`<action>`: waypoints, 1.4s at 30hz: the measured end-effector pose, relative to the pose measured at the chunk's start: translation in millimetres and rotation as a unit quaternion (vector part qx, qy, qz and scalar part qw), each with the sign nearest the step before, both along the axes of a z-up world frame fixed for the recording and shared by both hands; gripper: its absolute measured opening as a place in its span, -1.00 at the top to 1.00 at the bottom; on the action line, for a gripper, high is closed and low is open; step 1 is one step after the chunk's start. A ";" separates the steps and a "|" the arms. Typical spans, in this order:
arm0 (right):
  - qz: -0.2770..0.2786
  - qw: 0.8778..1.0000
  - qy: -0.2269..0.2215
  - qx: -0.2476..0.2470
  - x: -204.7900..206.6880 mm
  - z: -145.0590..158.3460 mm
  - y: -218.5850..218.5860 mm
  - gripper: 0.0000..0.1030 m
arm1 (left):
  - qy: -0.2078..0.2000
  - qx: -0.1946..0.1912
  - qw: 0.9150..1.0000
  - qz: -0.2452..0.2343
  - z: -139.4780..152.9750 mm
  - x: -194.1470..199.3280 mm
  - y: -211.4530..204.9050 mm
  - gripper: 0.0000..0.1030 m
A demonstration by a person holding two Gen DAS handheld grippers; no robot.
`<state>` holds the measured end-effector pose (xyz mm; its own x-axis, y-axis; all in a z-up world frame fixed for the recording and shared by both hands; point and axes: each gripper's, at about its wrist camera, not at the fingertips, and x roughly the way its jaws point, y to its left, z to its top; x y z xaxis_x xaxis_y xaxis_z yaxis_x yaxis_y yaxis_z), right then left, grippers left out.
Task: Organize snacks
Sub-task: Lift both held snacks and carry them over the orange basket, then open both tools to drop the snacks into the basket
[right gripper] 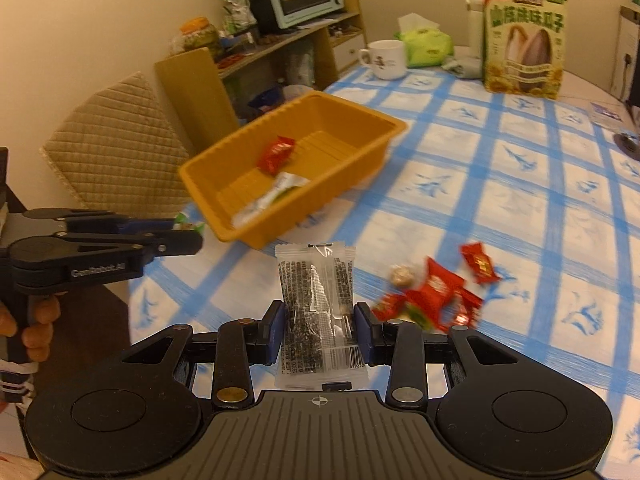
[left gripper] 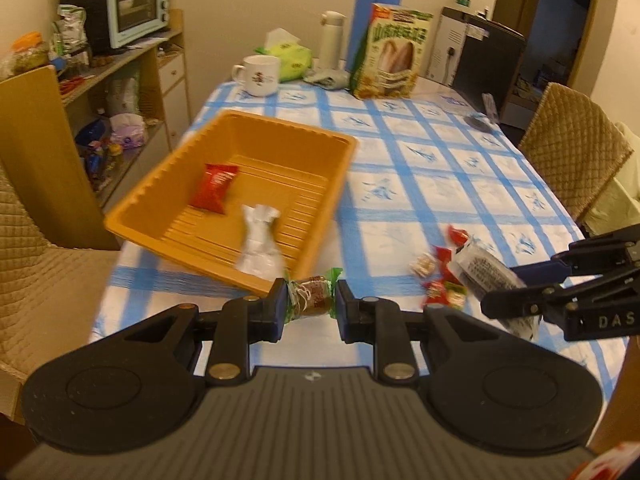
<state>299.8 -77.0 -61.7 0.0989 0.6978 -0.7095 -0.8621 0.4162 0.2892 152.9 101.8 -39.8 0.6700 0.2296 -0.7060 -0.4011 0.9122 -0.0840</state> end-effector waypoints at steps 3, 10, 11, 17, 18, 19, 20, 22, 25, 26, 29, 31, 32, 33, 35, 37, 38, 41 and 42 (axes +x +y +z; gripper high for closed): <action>0.009 1.000 0.004 0.008 -5.1 3.9 21.7 0.27 | -0.001 0.008 1.000 0.007 5.0 -3.3 17.9 0.57; 0.003 1.000 0.012 0.022 -4.0 8.9 74.7 0.27 | -0.006 0.030 0.999 0.010 14.1 4.0 63.4 0.56; -0.002 1.000 0.011 0.024 -2.4 9.3 82.6 0.27 | -0.006 0.033 0.999 0.008 14.5 7.3 69.8 0.56; -0.038 0.999 0.013 0.026 14.5 9.1 121.4 0.27 | -0.012 0.042 0.999 -0.011 16.4 34.9 101.8 0.56; -0.046 0.998 0.015 0.025 18.3 8.7 127.4 0.27 | -0.013 0.042 0.999 -0.014 15.6 40.7 106.9 0.56; -0.054 0.998 0.017 0.025 22.1 7.8 132.5 0.27 | -0.013 0.043 0.999 -0.017 14.7 45.9 111.0 0.56; -0.062 0.998 0.019 0.024 27.2 7.2 137.8 0.27 | -0.012 0.044 0.999 -0.020 13.6 51.3 114.9 0.56; -0.074 0.997 0.018 0.021 34.8 5.5 148.4 0.27 | -0.012 0.042 0.999 -0.026 11.2 62.5 123.5 0.56; -0.093 0.995 0.022 0.015 49.1 1.1 162.7 0.27 | -0.009 0.042 0.998 -0.035 6.7 77.5 133.8 0.57; -0.098 0.995 0.023 0.014 53.6 -0.6 167.0 0.27 | -0.008 0.043 0.998 -0.038 5.4 82.2 136.8 0.56; -0.114 0.993 0.023 0.003 65.7 -6.4 178.8 0.27 | -0.006 0.038 0.998 -0.043 1.2 95.5 146.3 0.56; -0.121 0.992 0.023 -0.001 73.0 -10.3 185.4 0.27 | -0.005 0.036 0.998 -0.045 -2.3 102.4 151.7 0.56; -0.125 0.992 0.021 -0.005 76.6 -12.4 188.8 0.27 | -0.004 0.035 0.998 -0.046 -3.8 105.8 153.8 0.56; -0.129 0.991 0.021 -0.008 79.9 -14.5 192.0 0.27 | -0.003 0.034 0.998 -0.047 -5.4 109.1 156.2 0.56; -0.134 0.991 0.022 -0.011 85.9 -18.1 197.1 0.27 | 0.000 0.032 0.998 -0.050 -8.7 115.5 160.1 0.56; -0.138 0.990 0.021 -0.015 91.3 -21.6 202.1 0.27 | 0.002 0.030 0.998 -0.051 -11.3 120.9 163.5 0.56; -0.139 0.990 0.022 -0.016 94.2 -23.4 204.4 0.27 | 0.003 0.028 0.998 -0.052 -12.5 123.2 165.1 0.56; -0.145 0.989 0.021 -0.022 101.6 -28.6 210.6 0.27 | 0.005 0.025 0.998 -0.054 -15.8 128.8 168.6 0.56; -0.146 0.989 0.021 -0.022 103.7 -30.0 212.1 0.26 | 0.005 0.024 0.998 -0.055 -16.6 130.1 169.5 0.56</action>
<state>403.5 135.1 -91.7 0.2622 0.6116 -0.7465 -0.6906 0.6592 0.2975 283.1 271.3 -56.4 0.6853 0.1883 -0.7035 -0.2991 0.9535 -0.0362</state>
